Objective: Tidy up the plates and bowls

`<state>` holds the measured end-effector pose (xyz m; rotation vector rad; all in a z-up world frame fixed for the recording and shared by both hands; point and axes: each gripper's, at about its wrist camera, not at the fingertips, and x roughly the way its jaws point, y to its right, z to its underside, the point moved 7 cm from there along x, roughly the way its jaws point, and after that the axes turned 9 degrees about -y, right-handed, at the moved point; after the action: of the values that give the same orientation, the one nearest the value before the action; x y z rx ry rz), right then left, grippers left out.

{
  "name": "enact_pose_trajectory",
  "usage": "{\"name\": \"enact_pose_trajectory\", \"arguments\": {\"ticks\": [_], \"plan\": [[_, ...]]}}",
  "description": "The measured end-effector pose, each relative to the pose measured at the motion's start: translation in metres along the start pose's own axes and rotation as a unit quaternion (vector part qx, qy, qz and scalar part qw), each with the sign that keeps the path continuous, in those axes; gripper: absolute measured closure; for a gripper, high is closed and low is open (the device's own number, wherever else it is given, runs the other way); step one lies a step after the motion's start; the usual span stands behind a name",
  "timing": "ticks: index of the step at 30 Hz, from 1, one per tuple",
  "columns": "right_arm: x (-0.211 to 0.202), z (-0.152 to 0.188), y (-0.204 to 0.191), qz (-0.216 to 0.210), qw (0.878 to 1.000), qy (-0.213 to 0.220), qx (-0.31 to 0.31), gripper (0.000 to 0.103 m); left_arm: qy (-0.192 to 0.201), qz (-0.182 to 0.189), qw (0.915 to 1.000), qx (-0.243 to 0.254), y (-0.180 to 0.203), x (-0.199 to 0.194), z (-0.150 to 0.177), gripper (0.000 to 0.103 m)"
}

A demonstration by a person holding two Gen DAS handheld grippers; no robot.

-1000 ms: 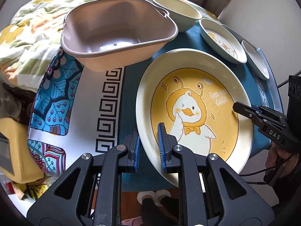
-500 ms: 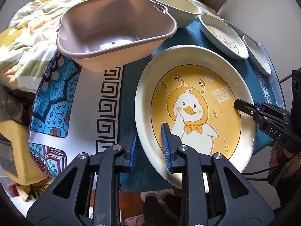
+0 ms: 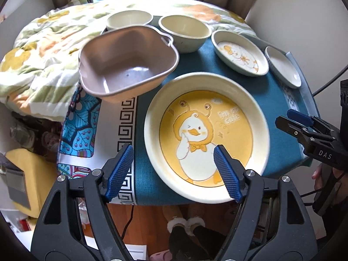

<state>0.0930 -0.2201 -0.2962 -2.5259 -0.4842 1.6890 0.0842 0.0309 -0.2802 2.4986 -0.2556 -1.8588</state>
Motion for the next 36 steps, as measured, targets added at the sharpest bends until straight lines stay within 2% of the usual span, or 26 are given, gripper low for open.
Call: {"name": "enact_pose_trajectory", "arguments": {"ticks": [4, 5, 6, 7, 9, 12, 19, 23, 25, 28, 32, 33, 35, 36], "plan": [[-0.058, -0.009, 0.008, 0.013, 0.999, 0.039, 0.012, 0.037, 0.049, 0.014, 0.9985, 0.019, 0.029, -0.054, -0.016, 0.027], [-0.074, -0.011, 0.012, 0.018, 0.998, 0.051, 0.019, 0.037, 0.061, 0.016, 0.9976, 0.028, 0.040, -0.064, -0.022, 0.024], [-0.086, -0.014, 0.018, 0.023, 0.998, 0.060, 0.027, 0.033, 0.073, 0.017, 0.9964, 0.039, 0.051, -0.073, -0.029, 0.011], [-0.099, -0.016, 0.025, 0.029, 0.997, 0.068, 0.036, 0.017, 0.084, 0.019, 0.9950, 0.050, 0.062, -0.080, -0.038, 0.001], [-0.119, -0.017, 0.042, 0.038, 0.994, 0.086, 0.057, 0.000, 0.106, 0.034, 0.9905, 0.081, 0.089, -0.090, -0.055, 0.000], [-0.148, -0.015, 0.070, 0.053, 0.987, 0.119, 0.089, 0.000, 0.101, 0.062, 0.9855, 0.122, 0.133, -0.089, -0.080, 0.000], [-0.184, -0.010, 0.138, 0.096, 0.979, 0.121, 0.135, 0.000, 0.084, 0.140, 0.9698, 0.181, 0.228, -0.086, -0.121, 0.000], [-0.202, -0.019, 0.171, 0.108, 0.969, 0.144, 0.167, 0.000, 0.069, 0.144, 0.9671, 0.199, 0.273, -0.068, -0.153, 0.000], [-0.199, -0.026, 0.187, 0.104, 0.969, 0.141, 0.174, 0.000, 0.058, 0.149, 0.9640, 0.213, 0.293, -0.048, -0.173, 0.000], [-0.184, -0.034, 0.213, 0.104, 0.967, 0.125, 0.196, 0.000, 0.030, 0.155, 0.9593, 0.235, 0.319, -0.013, -0.198, 0.000], [-0.150, -0.036, 0.243, 0.078, 0.959, 0.104, 0.250, 0.000, -0.015, 0.163, 0.9525, 0.256, 0.337, 0.045, -0.227, 0.001], [-0.140, -0.035, 0.249, 0.075, 0.957, 0.100, 0.262, 0.000, -0.023, 0.166, 0.9502, 0.263, 0.341, 0.061, -0.235, 0.003], [-0.118, -0.034, 0.262, 0.066, 0.951, 0.090, 0.288, 0.003, -0.047, 0.168, 0.9462, 0.273, 0.346, 0.092, -0.247, 0.014], [-0.106, -0.033, 0.268, 0.059, 0.947, 0.084, 0.305, 0.009, -0.063, 0.168, 0.9444, 0.276, 0.348, 0.109, -0.253, 0.021]]}}
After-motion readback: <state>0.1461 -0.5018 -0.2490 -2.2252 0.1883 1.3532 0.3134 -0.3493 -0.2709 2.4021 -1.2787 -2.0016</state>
